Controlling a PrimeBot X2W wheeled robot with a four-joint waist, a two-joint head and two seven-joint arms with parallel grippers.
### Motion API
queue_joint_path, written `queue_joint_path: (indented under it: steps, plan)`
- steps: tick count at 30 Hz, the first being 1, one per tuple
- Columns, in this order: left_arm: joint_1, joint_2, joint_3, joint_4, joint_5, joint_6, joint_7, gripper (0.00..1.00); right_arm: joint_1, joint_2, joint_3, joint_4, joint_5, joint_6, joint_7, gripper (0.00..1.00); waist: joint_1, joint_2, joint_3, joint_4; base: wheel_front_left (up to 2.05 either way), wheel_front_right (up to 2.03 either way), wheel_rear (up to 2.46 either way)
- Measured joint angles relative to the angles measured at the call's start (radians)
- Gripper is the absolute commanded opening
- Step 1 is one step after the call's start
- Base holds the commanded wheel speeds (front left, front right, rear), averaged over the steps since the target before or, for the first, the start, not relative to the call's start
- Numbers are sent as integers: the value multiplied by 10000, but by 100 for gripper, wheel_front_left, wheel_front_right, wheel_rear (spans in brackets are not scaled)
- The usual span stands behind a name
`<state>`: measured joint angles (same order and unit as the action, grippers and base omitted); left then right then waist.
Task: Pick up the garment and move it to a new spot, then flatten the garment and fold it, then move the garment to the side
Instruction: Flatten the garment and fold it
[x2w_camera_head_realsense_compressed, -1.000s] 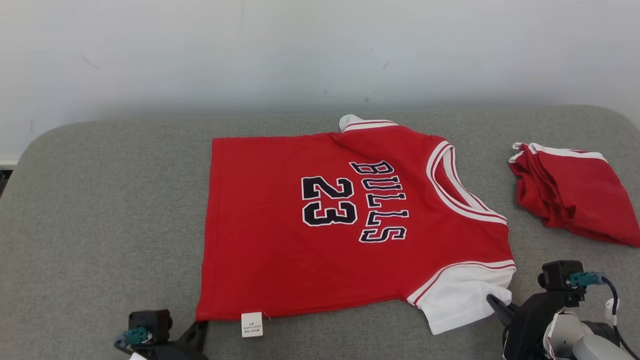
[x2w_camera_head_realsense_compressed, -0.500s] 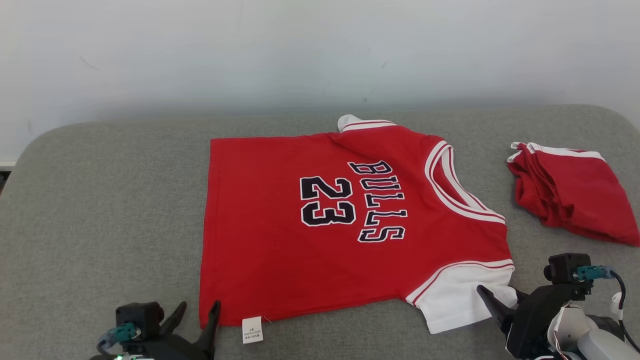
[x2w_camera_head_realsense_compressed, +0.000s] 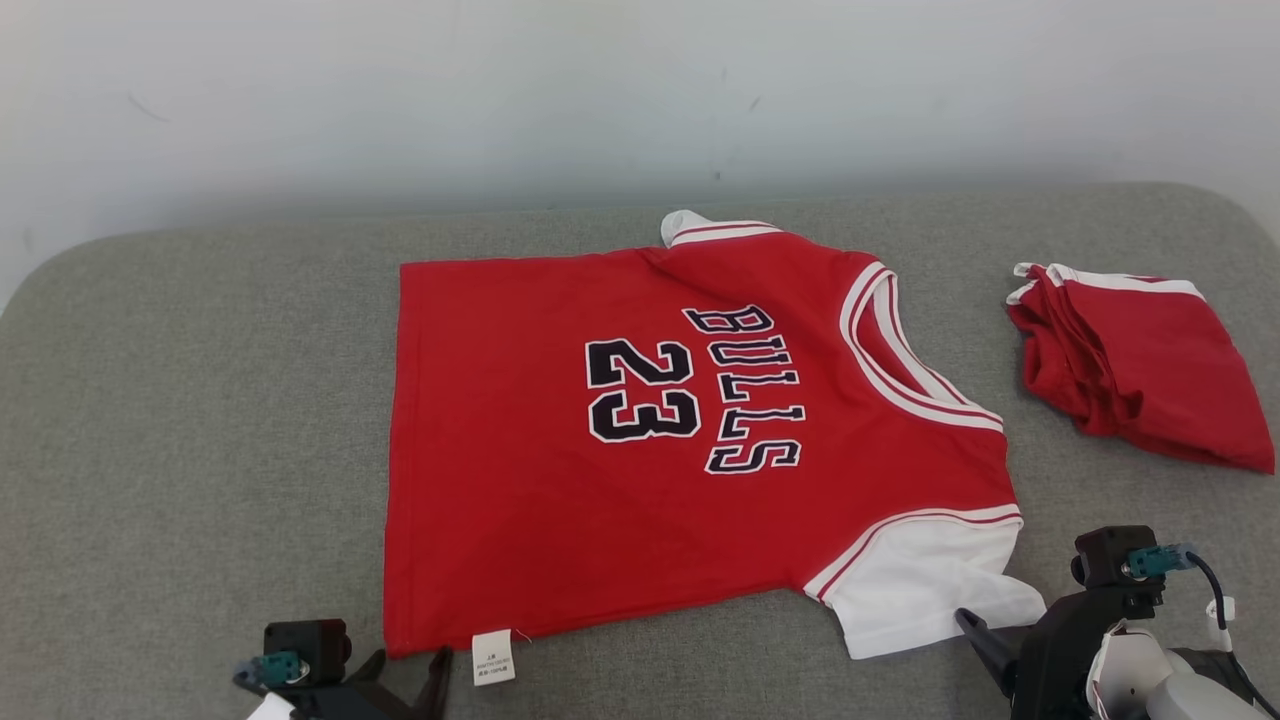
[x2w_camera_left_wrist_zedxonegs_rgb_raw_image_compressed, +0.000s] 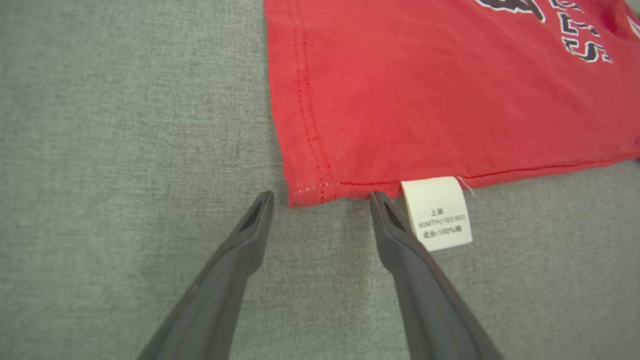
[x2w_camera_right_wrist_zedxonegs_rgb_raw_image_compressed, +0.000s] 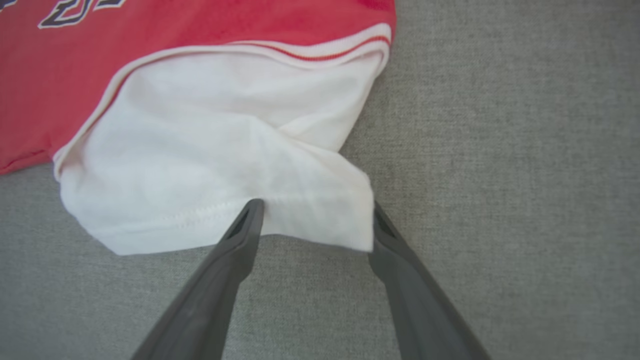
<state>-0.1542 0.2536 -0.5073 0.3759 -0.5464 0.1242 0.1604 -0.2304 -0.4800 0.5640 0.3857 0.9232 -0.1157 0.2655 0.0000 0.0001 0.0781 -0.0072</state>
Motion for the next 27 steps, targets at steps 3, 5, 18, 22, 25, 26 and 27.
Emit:
queue_joint_path:
  steps: [3, 5, 18, 22, 25, 26, 27]
  plan:
    - [-74, -61, 33, 161, -153, 0, 77, 85, -18, 48, 0, 63, -2, -4, 71, 100, 0, 0, 30, 4, 0, 0, 0]
    - [-214, -117, 105, 284, -324, 0, 115, 47, -49, 79, 17, 142, -67, -31, 82, 100, 0, 0, 41, 14, 0, 0, 0]
    - [-360, -267, 77, 479, -351, -12, 75, 0, -238, 257, -65, 435, -169, -46, 48, 0, 0, 0, -61, 70, 0, 0, 0]
    - [-337, -146, 104, 366, -330, -12, -46, 0, -207, 232, -215, 343, 25, -46, -2, 0, 0, 0, -168, 74, 0, 0, 0]
    - [-331, -140, 113, 274, -330, -12, -113, 0, -175, 205, -234, 253, 92, -38, 79, 0, 1, 0, -203, 82, 0, 0, 0]
    - [-328, -144, 109, 261, -330, -12, -113, 0, -163, 201, -234, 228, 105, -27, 98, 0, 0, 0, -208, 87, 0, 0, 0]
    - [-327, -144, 84, 240, -328, -12, -111, 0, -148, 194, -224, 184, 132, -13, 165, 0, 0, -1, -203, 92, 0, 0, 0]
